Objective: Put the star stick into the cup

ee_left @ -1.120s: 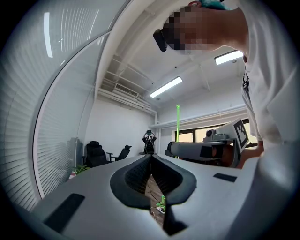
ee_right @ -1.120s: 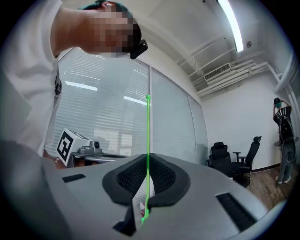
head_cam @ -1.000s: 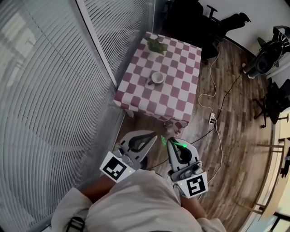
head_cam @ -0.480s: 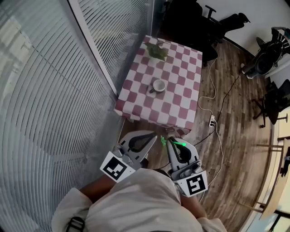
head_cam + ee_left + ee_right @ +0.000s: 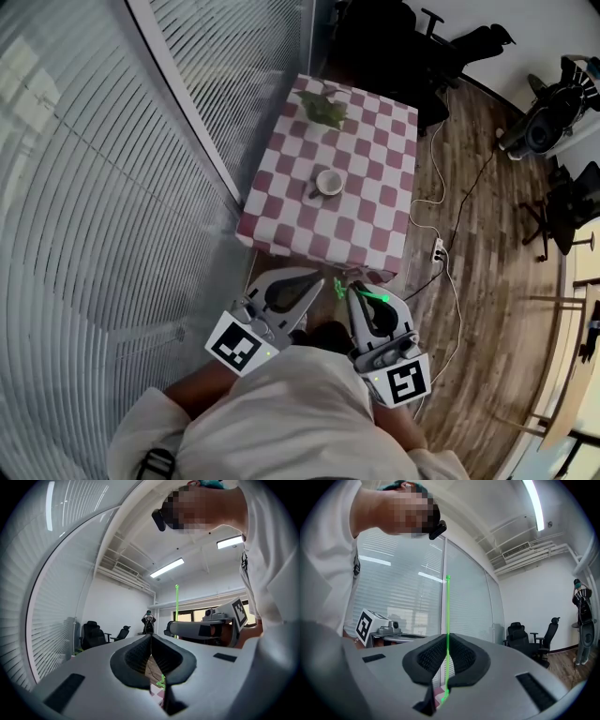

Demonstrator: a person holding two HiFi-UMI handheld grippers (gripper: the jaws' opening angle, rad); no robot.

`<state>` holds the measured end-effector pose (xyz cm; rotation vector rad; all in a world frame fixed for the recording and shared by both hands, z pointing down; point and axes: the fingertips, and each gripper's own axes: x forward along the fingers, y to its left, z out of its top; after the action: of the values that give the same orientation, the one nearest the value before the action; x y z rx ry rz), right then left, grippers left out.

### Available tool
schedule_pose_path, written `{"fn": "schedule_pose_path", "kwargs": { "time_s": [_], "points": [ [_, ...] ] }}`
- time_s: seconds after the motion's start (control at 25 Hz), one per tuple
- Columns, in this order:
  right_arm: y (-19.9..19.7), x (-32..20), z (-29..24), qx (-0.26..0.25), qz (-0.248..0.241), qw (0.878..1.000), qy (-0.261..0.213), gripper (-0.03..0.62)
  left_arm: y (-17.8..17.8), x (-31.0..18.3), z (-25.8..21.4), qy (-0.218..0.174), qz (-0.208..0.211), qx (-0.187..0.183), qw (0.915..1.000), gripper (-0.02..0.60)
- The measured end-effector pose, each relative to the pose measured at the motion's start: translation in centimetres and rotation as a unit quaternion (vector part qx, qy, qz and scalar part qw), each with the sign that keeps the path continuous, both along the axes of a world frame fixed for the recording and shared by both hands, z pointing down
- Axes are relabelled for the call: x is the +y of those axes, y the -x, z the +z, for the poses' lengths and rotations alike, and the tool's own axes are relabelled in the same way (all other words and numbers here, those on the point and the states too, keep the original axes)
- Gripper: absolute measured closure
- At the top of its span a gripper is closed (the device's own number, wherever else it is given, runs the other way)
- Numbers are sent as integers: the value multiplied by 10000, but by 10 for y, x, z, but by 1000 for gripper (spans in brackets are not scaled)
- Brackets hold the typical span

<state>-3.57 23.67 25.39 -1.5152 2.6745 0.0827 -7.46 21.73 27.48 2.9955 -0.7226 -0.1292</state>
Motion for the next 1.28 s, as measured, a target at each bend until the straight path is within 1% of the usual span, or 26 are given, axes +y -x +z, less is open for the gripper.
{"fn": "schedule_pose_path", "kwargs": {
  "time_s": [0.12, 0.48, 0.8, 1.28],
  "points": [
    [0, -6, -2, -118, 74, 9998, 109, 554, -1, -2, 0, 5, 6, -8, 10000, 549],
    [-9, -22, -2, -143, 14, 9999, 6, 554, -11, -14, 2, -49, 18, -31, 10000, 549],
    [-22, -47, -4, -153, -5, 9999, -80, 554, -25, -40, 0, -127, 34, -59, 9999, 549],
    [-59, -100, -2, -231, 51, 9997, -66, 554, -61, -93, 0, -120, 61, -58, 9999, 549]
  ]
}}
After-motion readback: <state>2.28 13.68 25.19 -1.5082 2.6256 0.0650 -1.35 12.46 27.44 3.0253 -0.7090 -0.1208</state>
